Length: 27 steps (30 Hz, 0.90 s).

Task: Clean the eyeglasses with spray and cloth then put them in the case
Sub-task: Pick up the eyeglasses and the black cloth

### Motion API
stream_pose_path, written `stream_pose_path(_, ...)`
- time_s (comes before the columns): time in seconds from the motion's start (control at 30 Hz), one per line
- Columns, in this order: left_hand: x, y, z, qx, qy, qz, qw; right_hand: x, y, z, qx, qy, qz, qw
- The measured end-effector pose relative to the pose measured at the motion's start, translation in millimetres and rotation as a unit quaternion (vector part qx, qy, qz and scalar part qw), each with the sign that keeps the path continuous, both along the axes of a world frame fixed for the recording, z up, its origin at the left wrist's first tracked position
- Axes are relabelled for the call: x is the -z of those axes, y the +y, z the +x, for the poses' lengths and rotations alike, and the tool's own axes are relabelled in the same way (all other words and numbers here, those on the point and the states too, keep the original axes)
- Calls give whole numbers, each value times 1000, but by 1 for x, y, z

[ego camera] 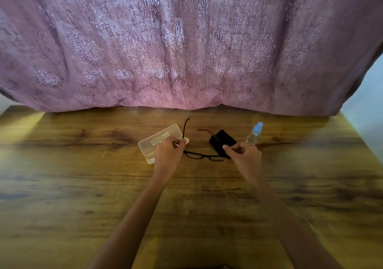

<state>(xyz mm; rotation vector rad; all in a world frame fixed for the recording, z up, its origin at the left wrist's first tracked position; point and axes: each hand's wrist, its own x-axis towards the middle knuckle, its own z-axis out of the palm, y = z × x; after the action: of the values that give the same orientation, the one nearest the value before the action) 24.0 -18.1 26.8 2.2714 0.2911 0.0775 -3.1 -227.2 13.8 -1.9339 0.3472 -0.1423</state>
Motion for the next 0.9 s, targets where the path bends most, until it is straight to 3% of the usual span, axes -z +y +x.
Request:
stream_pose_path(0.2,-2,1,1,9,6,-15,1000,-6,-1,3,39,-22,41,998)
stream_pose_path(0.3,-2,7,-4,87,-70,-24,993,-9,-3,7,43,-15,46,998)
stream_pose_path(0.4,-6,19,-8,217,-200,29,955,-14,-10,12,49,-14,60,997)
stream_pose_path(0.47,-10,25,-11,278,-241,77,927,-18,-15,15,53,-10,78,996)
stream_pose_path(0.6,-29,24,-13,312,-293,164,889,-30,-21,24,39,12,121,992)
stream_pose_path(0.77,-50,16,-10,349,-393,266,808,-42,-26,35,36,43,190,980)
stream_pose_path(0.9,-58,7,-7,299,-424,252,817,-41,-28,38,26,37,206,978)
